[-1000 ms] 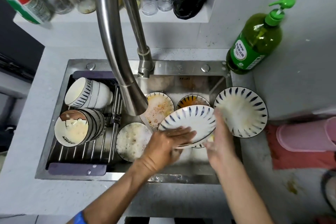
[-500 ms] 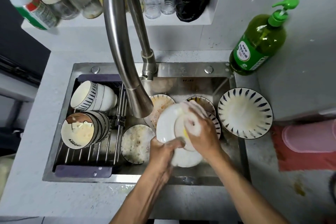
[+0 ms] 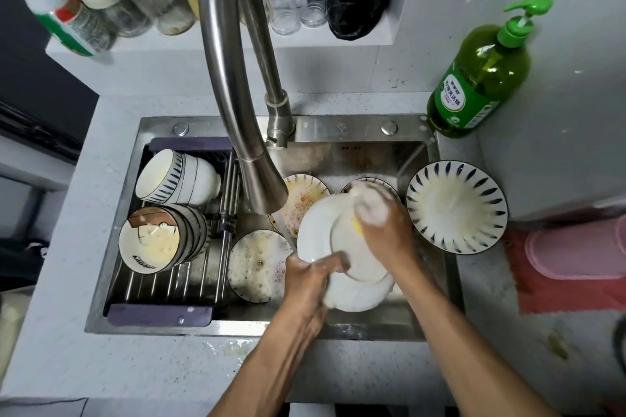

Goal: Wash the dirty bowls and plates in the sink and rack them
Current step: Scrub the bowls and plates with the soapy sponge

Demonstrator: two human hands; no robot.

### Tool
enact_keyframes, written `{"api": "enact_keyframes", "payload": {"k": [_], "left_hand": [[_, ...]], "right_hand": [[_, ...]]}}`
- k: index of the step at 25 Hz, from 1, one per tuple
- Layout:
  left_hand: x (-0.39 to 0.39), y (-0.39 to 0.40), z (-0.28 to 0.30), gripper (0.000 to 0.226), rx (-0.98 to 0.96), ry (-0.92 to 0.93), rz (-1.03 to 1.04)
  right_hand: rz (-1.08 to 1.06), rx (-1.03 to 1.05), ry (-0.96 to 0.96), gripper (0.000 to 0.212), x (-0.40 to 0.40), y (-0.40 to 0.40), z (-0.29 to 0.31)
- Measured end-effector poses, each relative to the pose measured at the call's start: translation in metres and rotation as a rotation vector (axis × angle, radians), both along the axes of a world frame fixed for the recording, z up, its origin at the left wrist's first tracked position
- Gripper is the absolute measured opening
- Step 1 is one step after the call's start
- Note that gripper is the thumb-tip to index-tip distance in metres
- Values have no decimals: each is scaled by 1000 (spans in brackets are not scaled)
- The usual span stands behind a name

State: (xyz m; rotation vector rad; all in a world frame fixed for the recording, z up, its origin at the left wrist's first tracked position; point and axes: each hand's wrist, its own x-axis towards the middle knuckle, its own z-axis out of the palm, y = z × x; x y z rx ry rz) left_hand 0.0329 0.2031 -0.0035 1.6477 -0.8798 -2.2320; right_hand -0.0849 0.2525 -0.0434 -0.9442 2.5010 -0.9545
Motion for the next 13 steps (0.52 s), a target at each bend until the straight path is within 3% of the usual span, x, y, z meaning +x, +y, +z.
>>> {"api": "enact_keyframes", "payload": {"k": [4, 6, 8, 9, 11, 13], "left_hand": [[1, -1, -19, 45, 111, 27, 106], [0, 4, -21, 43, 165, 43, 156], [-2, 8, -21, 46, 219, 90, 185], [-3, 9, -24, 46, 240, 105, 190], [-2, 10, -26, 36, 276, 142, 213], [-4, 5, -25, 31, 303, 198, 248]], "right_hand": [[69, -68, 81, 38, 19, 17, -6], [-71, -90, 13, 42, 22, 22, -8], [14, -122, 58, 39, 30, 27, -4], [62, -140, 97, 36, 31, 30, -6], [-103, -183, 61, 33, 26, 34, -3], [-118, -214, 110, 33, 27, 37, -3]]}}
